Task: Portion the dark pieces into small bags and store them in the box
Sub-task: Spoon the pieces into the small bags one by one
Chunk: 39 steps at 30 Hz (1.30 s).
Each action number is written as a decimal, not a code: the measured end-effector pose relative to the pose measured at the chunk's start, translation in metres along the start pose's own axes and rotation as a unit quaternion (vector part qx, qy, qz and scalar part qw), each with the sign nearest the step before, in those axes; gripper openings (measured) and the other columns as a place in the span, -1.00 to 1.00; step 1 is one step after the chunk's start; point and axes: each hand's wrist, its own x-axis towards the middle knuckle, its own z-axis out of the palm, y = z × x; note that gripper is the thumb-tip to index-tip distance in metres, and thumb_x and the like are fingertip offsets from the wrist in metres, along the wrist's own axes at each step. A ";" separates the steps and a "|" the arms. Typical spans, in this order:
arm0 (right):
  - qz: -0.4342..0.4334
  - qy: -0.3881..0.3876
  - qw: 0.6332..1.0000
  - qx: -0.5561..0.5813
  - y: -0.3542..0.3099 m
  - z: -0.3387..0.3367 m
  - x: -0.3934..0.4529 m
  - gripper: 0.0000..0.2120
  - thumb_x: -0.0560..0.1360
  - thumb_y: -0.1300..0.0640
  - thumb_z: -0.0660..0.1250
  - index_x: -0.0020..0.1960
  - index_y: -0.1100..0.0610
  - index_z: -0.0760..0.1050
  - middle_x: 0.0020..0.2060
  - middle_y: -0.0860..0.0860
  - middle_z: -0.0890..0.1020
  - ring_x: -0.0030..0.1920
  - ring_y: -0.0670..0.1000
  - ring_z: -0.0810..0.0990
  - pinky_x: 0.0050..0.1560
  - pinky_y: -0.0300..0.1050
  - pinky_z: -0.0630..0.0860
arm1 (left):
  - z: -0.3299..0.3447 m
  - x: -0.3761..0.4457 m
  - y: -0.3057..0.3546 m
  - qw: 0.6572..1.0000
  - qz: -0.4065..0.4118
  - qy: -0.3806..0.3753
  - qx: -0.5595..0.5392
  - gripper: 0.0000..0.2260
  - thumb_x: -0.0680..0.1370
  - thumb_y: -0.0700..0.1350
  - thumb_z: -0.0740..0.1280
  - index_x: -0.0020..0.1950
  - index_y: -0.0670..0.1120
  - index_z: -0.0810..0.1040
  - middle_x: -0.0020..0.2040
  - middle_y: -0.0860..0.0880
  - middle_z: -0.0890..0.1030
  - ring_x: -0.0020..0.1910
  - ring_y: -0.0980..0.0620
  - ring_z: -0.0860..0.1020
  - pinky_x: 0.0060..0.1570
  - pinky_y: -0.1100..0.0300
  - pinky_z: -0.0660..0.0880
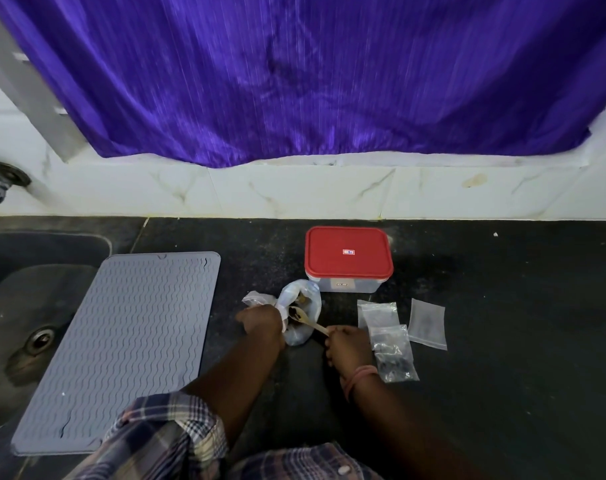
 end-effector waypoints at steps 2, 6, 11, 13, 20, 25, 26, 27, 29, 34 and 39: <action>-0.009 0.011 1.000 0.017 -0.002 -0.002 0.000 -0.77 0.46 0.16 0.24 -0.21 0.03 0.66 -0.40 0.04 0.66 -0.42 0.05 0.58 -0.36 -0.08 0.48 | -0.001 0.002 0.001 0.998 -0.021 0.005 -0.062 -0.48 0.63 0.06 0.32 0.54 -0.08 0.34 0.52 -0.13 0.37 0.52 -0.19 0.31 0.45 -0.10 0.31; -0.038 0.039 0.998 0.034 0.000 -0.005 0.005 -0.78 0.47 0.24 0.25 -0.19 0.05 0.65 -0.28 0.10 0.68 -0.30 0.08 0.59 -0.22 -0.03 0.51 | 0.003 0.008 -0.004 0.967 -0.062 0.068 -0.239 -0.46 0.61 0.05 0.35 0.53 -0.13 0.34 0.51 -0.14 0.38 0.51 -0.17 0.35 0.42 -0.06 0.35; -0.098 0.071 0.992 0.023 -0.014 -0.010 -0.004 -0.77 0.48 0.29 0.26 -0.16 0.07 0.66 -0.24 0.05 0.68 -0.19 0.04 0.62 -0.10 -0.09 0.54 | 0.013 0.002 -0.007 0.813 -0.097 0.150 -0.555 -0.67 0.65 -0.01 0.27 0.38 -0.10 0.49 0.32 -0.10 0.57 0.28 -0.06 0.54 0.23 0.12 0.42; -0.117 0.085 0.989 0.022 -0.019 -0.011 -0.006 -0.77 0.47 0.30 0.26 -0.17 0.08 0.66 -0.26 0.04 0.68 -0.16 0.04 0.63 -0.05 -0.08 0.53 | 0.018 0.008 -0.006 0.705 -0.129 0.194 -0.670 -0.76 0.64 -0.12 0.25 0.28 -0.15 0.51 0.22 -0.18 0.60 0.13 -0.12 0.59 0.07 0.10 0.49; -0.167 0.105 0.980 0.024 -0.035 -0.012 -0.013 -0.77 0.48 0.27 0.26 -0.20 0.05 0.64 -0.28 -0.02 0.66 -0.17 0.03 0.62 -0.05 -0.04 0.54 | 0.014 -0.006 -0.009 0.595 -0.093 0.247 -0.759 -0.95 0.55 -0.17 0.39 -0.04 -0.04 0.63 -0.07 -0.02 0.69 -0.05 -0.05 0.67 0.10 -0.07 0.62; -0.232 0.100 0.967 -0.018 -0.048 0.000 -0.018 -0.82 0.52 0.21 0.29 -0.19 0.04 0.62 -0.25 -0.08 0.66 -0.19 -0.07 0.61 -0.14 -0.18 0.45 | 0.016 -0.016 -0.008 0.623 -0.037 0.261 -0.736 -0.92 0.53 -0.06 0.43 -0.08 0.02 0.72 -0.13 0.08 0.73 -0.09 0.05 0.69 0.07 0.02 0.62; -0.244 0.103 0.964 -0.032 -0.050 0.003 -0.020 -0.83 0.52 0.21 0.29 -0.16 0.05 0.62 -0.23 -0.08 0.67 -0.17 -0.07 0.61 -0.14 -0.19 0.46 | 0.015 -0.019 -0.008 0.625 -0.032 0.266 -0.733 -0.91 0.54 -0.04 0.43 -0.06 0.01 0.73 -0.12 0.08 0.73 -0.08 0.05 0.69 0.06 0.04 0.61; -0.257 0.104 0.960 -0.045 -0.052 0.006 -0.021 -0.84 0.52 0.21 0.29 -0.14 0.05 0.63 -0.21 -0.07 0.68 -0.16 -0.06 0.62 -0.13 -0.19 0.46 | 0.014 -0.021 -0.008 0.626 -0.030 0.268 -0.732 -0.90 0.54 -0.05 0.43 -0.04 0.01 0.74 -0.11 0.07 0.73 -0.07 0.06 0.69 0.06 0.05 0.61; -0.291 0.110 0.948 -0.069 -0.053 0.011 -0.022 -0.85 0.53 0.23 0.29 -0.09 0.10 0.63 -0.20 -0.04 0.67 -0.14 -0.02 0.63 -0.11 -0.17 0.50 | 0.014 -0.023 -0.009 0.631 -0.029 0.271 -0.726 -0.88 0.54 -0.09 0.41 -0.02 0.02 0.74 -0.11 0.08 0.73 -0.08 0.09 0.68 0.06 0.05 0.62; -0.410 0.143 0.883 -0.180 -0.052 0.015 -0.024 -0.89 0.52 0.22 0.28 -0.11 0.11 0.57 -0.24 0.03 0.66 -0.21 0.04 0.63 -0.19 -0.01 0.58 | 0.015 -0.026 -0.010 0.631 -0.041 0.283 -0.722 -0.88 0.54 -0.15 0.42 -0.01 0.01 0.73 -0.10 0.09 0.73 -0.09 0.11 0.68 0.06 0.04 0.64; -0.497 0.088 0.794 -0.340 -0.051 0.023 -0.026 -0.94 0.54 0.15 0.27 -0.05 0.09 0.52 -0.13 0.03 0.61 -0.13 0.04 0.60 -0.09 -0.04 0.55 | 0.014 -0.027 -0.011 0.643 -0.018 0.272 -0.716 -0.85 0.54 -0.21 0.40 -0.02 0.00 0.73 -0.10 0.08 0.73 -0.09 0.12 0.68 0.05 0.12 0.61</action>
